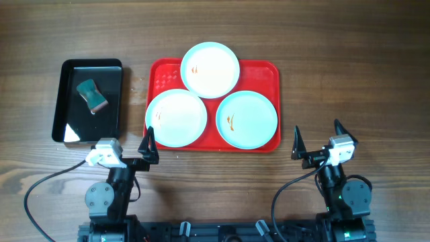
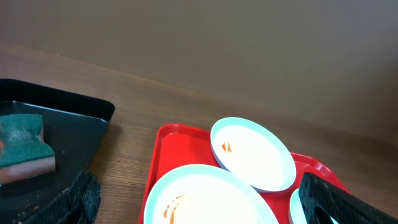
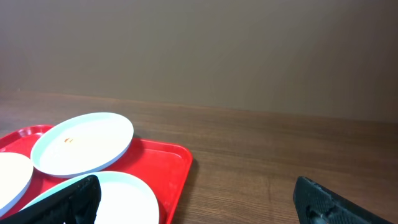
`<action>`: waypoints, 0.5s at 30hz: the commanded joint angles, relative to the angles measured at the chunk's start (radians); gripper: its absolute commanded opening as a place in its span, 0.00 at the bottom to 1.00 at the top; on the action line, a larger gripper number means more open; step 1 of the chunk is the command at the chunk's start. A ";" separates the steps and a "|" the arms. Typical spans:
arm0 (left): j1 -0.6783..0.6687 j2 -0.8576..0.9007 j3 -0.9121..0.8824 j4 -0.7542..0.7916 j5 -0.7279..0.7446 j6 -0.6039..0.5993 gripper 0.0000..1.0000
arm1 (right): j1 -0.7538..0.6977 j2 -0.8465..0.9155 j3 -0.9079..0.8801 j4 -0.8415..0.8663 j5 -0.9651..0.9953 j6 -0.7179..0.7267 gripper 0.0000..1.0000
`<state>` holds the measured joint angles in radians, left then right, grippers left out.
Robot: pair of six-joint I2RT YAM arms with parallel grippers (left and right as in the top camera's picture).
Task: Clean dirty plates on tray and stack at the side
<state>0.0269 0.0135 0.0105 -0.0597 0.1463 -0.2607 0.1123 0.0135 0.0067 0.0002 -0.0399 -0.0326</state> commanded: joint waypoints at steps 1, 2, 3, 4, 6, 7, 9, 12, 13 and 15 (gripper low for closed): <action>-0.005 -0.008 -0.005 -0.006 -0.017 -0.008 1.00 | -0.005 0.000 -0.002 0.003 0.010 -0.017 1.00; -0.005 -0.008 -0.005 -0.006 -0.017 -0.008 1.00 | -0.005 0.000 -0.002 0.003 0.010 -0.017 1.00; -0.005 -0.008 -0.005 -0.006 -0.017 -0.008 1.00 | -0.005 0.000 -0.002 0.003 0.010 -0.017 1.00; -0.005 -0.008 -0.005 -0.006 -0.017 -0.008 1.00 | -0.005 0.000 -0.002 0.003 0.010 -0.017 1.00; -0.005 -0.008 -0.005 -0.006 -0.017 -0.009 1.00 | -0.005 0.000 -0.002 0.003 0.010 -0.017 1.00; -0.005 -0.008 -0.005 -0.006 -0.017 -0.008 1.00 | -0.005 0.000 -0.002 0.003 0.010 -0.017 1.00; -0.005 -0.008 -0.005 -0.006 -0.017 -0.009 1.00 | -0.005 0.000 -0.002 0.003 0.010 -0.017 1.00; -0.005 -0.008 -0.005 -0.006 -0.017 -0.008 1.00 | -0.005 0.000 -0.002 0.003 0.010 -0.017 1.00; -0.005 -0.008 -0.005 -0.006 -0.017 -0.008 1.00 | -0.005 0.000 -0.002 0.003 0.010 -0.017 1.00; -0.006 -0.008 -0.005 0.034 0.155 -0.163 1.00 | -0.005 0.000 -0.002 0.003 0.010 -0.017 1.00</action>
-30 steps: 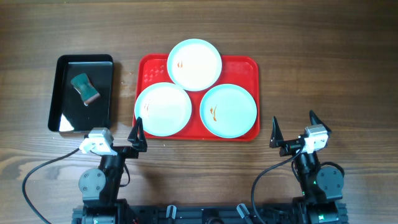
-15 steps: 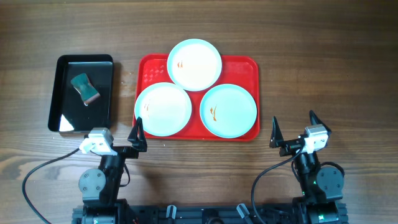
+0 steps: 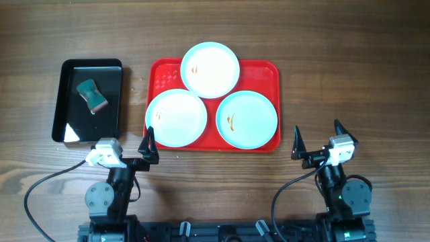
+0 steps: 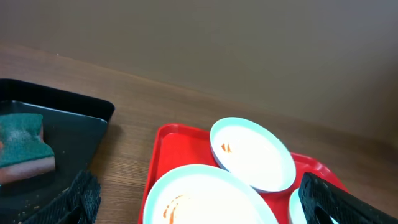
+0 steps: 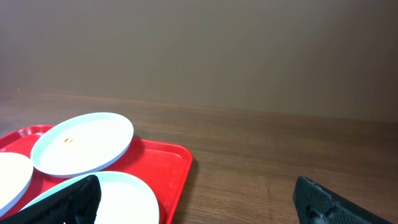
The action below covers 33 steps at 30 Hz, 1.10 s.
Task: Clean dirty plates on tray and stack at the side
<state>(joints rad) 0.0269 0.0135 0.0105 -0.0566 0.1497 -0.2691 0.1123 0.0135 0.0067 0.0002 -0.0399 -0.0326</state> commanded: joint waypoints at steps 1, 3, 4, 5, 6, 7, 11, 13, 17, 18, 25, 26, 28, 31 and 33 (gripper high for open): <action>-0.006 -0.008 -0.005 0.037 0.321 -0.274 1.00 | -0.005 0.000 -0.002 0.003 0.010 -0.017 1.00; -0.006 -0.008 -0.005 0.055 0.510 -0.386 1.00 | -0.005 0.000 -0.002 0.003 0.010 -0.017 1.00; -0.006 -0.008 -0.005 0.069 0.535 -0.428 1.00 | -0.005 0.000 -0.002 0.003 0.010 -0.017 1.00; -0.005 -0.008 -0.005 0.103 0.554 -0.562 1.00 | -0.005 0.000 -0.002 0.003 0.010 -0.017 1.00; -0.006 -0.008 -0.005 0.163 0.558 -0.676 1.00 | -0.005 0.000 -0.002 0.003 0.010 -0.017 1.00; -0.005 -0.008 -0.005 0.227 0.559 -0.708 1.00 | -0.005 0.000 -0.002 0.003 0.010 -0.017 1.00; -0.005 -0.008 -0.002 0.323 0.564 -0.624 1.00 | -0.005 0.000 -0.002 0.003 0.010 -0.017 1.00; -0.004 -0.003 0.047 0.311 0.553 -0.603 0.99 | -0.005 0.000 -0.002 0.003 0.010 -0.018 1.00; 0.032 0.250 0.459 -0.292 0.345 -0.169 1.00 | -0.005 0.000 -0.002 0.003 0.010 -0.017 0.99; 0.032 0.392 0.601 -0.445 0.214 -0.106 1.00 | -0.005 0.000 -0.002 0.003 0.010 -0.017 1.00; 0.032 1.149 1.258 -0.906 -0.020 -0.075 1.00 | -0.005 0.000 -0.002 0.003 0.010 -0.017 1.00; 0.032 1.211 1.294 -0.917 -0.021 -0.081 1.00 | -0.005 0.000 -0.002 0.003 0.010 -0.017 1.00; 0.065 1.369 1.443 -1.055 -0.082 -0.108 1.00 | -0.005 0.000 -0.002 0.003 0.010 -0.017 1.00; 0.129 1.546 1.556 -1.099 -0.267 -0.162 1.00 | -0.005 0.000 -0.002 0.003 0.010 -0.018 1.00; 0.182 1.628 1.556 -1.055 -0.259 -0.162 1.00 | -0.005 0.000 -0.002 0.003 0.010 -0.018 1.00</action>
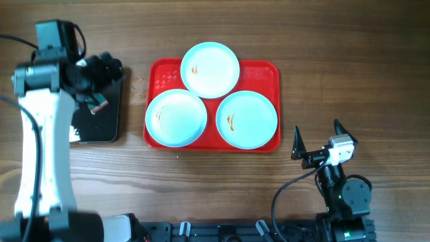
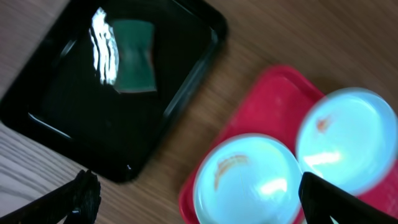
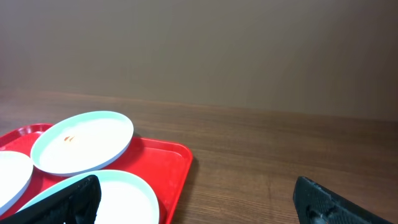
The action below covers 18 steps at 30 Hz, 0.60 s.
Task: Clean dirty plates on tray and stack at the side
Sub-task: 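Reach the left gripper into the black tray and grasp the green sponge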
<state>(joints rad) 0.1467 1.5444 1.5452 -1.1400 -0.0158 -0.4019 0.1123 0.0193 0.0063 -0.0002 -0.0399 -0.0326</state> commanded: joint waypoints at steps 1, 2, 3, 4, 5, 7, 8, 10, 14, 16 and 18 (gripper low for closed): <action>0.090 0.137 0.021 0.053 -0.076 -0.029 1.00 | -0.005 -0.005 -0.001 0.003 0.010 -0.017 1.00; 0.106 0.170 0.021 0.072 -0.061 -0.029 1.00 | -0.005 -0.005 -0.001 0.003 0.010 -0.017 1.00; 0.117 0.207 0.020 0.092 -0.060 -0.029 1.00 | -0.005 -0.005 -0.001 0.003 0.010 -0.017 1.00; 0.121 0.249 0.019 0.118 -0.061 -0.028 1.00 | -0.005 -0.005 -0.001 0.003 0.010 -0.017 1.00; 0.124 0.283 0.019 0.148 -0.061 -0.024 1.00 | -0.005 -0.005 -0.001 0.003 0.010 -0.017 1.00; 0.135 0.364 0.018 0.207 -0.076 -0.024 0.91 | -0.005 -0.005 -0.001 0.003 0.010 -0.017 1.00; 0.137 0.390 0.018 0.214 -0.076 -0.024 0.90 | -0.005 -0.005 -0.001 0.003 0.010 -0.017 1.00; 0.143 0.435 0.018 0.217 -0.109 -0.024 0.85 | -0.005 -0.005 -0.001 0.003 0.010 -0.017 1.00; 0.166 0.508 0.018 0.238 -0.157 -0.021 0.82 | -0.005 -0.005 -0.001 0.003 0.010 -0.017 1.00; 0.166 0.520 0.018 0.257 -0.152 -0.021 0.81 | -0.005 -0.005 -0.001 0.003 0.010 -0.018 1.00; 0.166 0.526 0.003 0.296 -0.136 -0.003 0.80 | -0.005 -0.005 -0.001 0.003 0.010 -0.017 1.00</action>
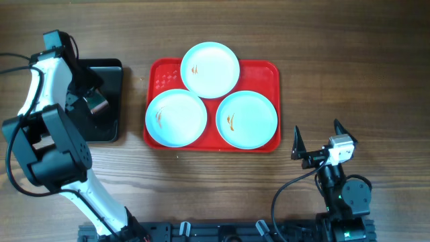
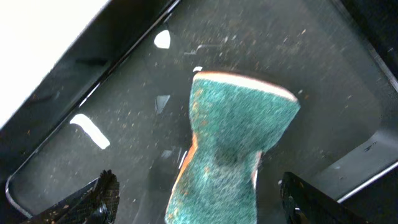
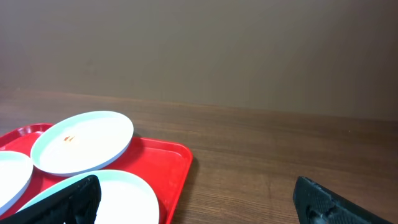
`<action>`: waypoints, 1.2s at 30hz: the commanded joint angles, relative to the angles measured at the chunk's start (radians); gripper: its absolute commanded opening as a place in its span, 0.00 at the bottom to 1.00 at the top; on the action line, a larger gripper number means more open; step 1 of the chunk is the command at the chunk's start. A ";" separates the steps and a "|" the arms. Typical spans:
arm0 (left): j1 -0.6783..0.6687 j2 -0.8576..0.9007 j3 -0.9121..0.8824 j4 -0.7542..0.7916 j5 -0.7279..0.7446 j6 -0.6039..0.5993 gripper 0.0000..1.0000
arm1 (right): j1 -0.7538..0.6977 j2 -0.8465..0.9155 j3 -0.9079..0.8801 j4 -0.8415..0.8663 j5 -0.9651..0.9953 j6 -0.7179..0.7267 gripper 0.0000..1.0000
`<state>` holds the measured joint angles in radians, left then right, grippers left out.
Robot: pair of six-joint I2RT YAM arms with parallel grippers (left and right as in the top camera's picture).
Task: Clean dirty plates on tray and stack at the side
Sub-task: 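Reach the left gripper into the black tray and grasp the green sponge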
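Note:
Three pale blue plates with orange smears lie on the red tray (image 1: 269, 74): one at the back (image 1: 210, 70), one front left (image 1: 176, 118), one front right (image 1: 246, 119). In the left wrist view a green sponge (image 2: 239, 137) with an orange underside lies in the black tray (image 2: 106, 106). My left gripper (image 2: 202, 208) is open low over it, one finger on each side of the sponge. In the overhead view that gripper (image 1: 91, 99) covers the sponge. My right gripper (image 1: 317, 138) is open at the front right, off the red tray.
The black tray (image 1: 111, 74) sits left of the red tray, with a strip of bare wood between them. My left arm reaches over the table's left side. Wooden tabletop (image 3: 280, 162) lies right of the red tray.
My left gripper was high above the black tray, seeing sponge and plates together. Now it is close over the sponge, open, a finger on each side. The right arm has not moved.
Both grippers were open at the table's front edge, left and right of the red tray, at the first two moments. Then the left arm was up over the black tray. Now its open fingers straddle the sponge. Plates and sponge lie where they were.

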<state>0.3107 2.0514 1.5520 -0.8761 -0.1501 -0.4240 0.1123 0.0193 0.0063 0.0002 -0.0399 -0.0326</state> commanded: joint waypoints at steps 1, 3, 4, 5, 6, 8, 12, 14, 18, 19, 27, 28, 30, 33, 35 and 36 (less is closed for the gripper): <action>0.002 0.025 -0.014 0.051 0.029 0.028 0.80 | -0.005 -0.005 -0.001 0.003 0.010 -0.017 1.00; 0.002 0.032 -0.031 0.071 0.045 0.028 0.73 | -0.005 -0.005 -0.001 0.003 0.010 -0.017 1.00; 0.002 0.032 -0.045 0.088 0.045 0.036 0.72 | -0.005 -0.005 -0.001 0.003 0.010 -0.017 1.00; 0.002 0.034 -0.060 0.103 0.049 0.063 0.70 | -0.005 -0.005 -0.001 0.003 0.010 -0.017 1.00; 0.002 0.039 -0.068 0.106 0.052 0.085 0.70 | -0.005 -0.005 -0.001 0.003 0.010 -0.018 1.00; 0.002 0.052 -0.074 0.103 0.052 0.085 0.67 | -0.005 -0.005 -0.001 0.003 0.010 -0.017 1.00; 0.002 0.071 -0.086 0.107 0.052 0.089 0.54 | -0.005 -0.005 -0.001 0.003 0.010 -0.017 1.00; 0.002 0.071 -0.086 0.116 0.052 0.088 0.39 | -0.005 -0.005 -0.001 0.003 0.010 -0.017 1.00; 0.002 0.048 -0.086 0.117 0.052 0.088 0.14 | -0.005 -0.005 -0.001 0.003 0.010 -0.017 1.00; 0.002 0.036 -0.086 0.117 0.052 0.088 0.12 | -0.005 -0.005 -0.001 0.003 0.010 -0.017 1.00; 0.002 -0.022 -0.086 0.114 0.052 0.088 0.67 | -0.005 -0.005 -0.001 0.003 0.010 -0.017 1.00; 0.002 -0.022 -0.086 0.119 0.051 0.088 0.69 | -0.005 -0.005 -0.001 0.003 0.010 -0.017 1.00; 0.002 -0.020 -0.086 0.137 0.051 0.088 0.70 | -0.005 -0.005 -0.001 0.003 0.010 -0.017 1.00; 0.002 -0.002 -0.092 0.157 0.052 0.088 0.63 | -0.005 -0.005 -0.001 0.003 0.010 -0.017 1.00; 0.002 -0.002 -0.095 0.167 0.052 0.088 0.46 | -0.005 -0.005 -0.001 0.003 0.010 -0.017 1.00; 0.002 -0.002 -0.095 0.170 0.052 0.088 0.44 | -0.005 -0.005 -0.001 0.003 0.010 -0.017 1.00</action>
<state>0.3099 2.0529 1.4715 -0.7147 -0.0963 -0.3416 0.1123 0.0193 0.0063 0.0002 -0.0399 -0.0326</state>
